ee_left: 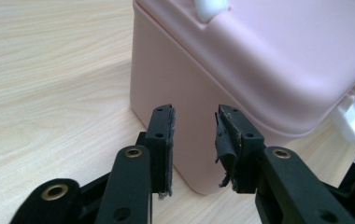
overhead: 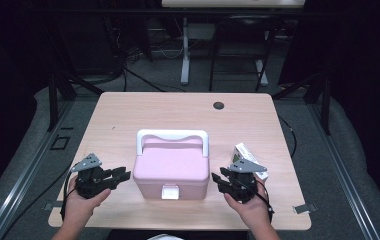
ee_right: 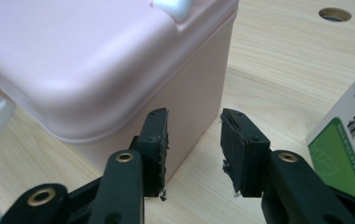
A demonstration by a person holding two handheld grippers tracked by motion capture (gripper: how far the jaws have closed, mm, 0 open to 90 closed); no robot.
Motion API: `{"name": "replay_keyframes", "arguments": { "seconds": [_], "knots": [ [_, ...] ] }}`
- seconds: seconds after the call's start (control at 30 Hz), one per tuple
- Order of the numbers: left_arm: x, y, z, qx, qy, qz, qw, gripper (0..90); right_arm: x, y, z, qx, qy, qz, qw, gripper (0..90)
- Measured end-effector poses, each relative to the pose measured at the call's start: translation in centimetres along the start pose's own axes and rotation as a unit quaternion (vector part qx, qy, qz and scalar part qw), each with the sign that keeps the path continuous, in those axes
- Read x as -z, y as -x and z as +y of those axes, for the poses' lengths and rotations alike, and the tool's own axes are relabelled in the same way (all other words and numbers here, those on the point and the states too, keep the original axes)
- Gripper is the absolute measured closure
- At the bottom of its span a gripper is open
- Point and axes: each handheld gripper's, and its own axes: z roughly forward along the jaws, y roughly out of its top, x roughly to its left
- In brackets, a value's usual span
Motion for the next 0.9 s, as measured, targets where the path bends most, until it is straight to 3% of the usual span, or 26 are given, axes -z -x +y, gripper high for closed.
{"name": "replay_keyframes", "arguments": {
  "seconds": [0.13,0.47,0.9],
  "knots": [
    [0.6,0.1,1.2,-0.002,0.002,-0.003,1.0000,62.3,0.7,-0.1,1.4,0.019,0.014,0.003,0.9997,58.1],
    [1.5,0.1,4.0,0.002,-0.005,0.000,1.0000,58.8,0.9,0.2,4.4,0.015,0.003,0.009,0.9998,52.0],
    [0.1,0.5,8.2,-0.005,-0.013,-0.015,0.9998,52.8,0.4,-0.3,8.8,0.016,-0.004,0.020,0.9997,54.7]
  ]
}}
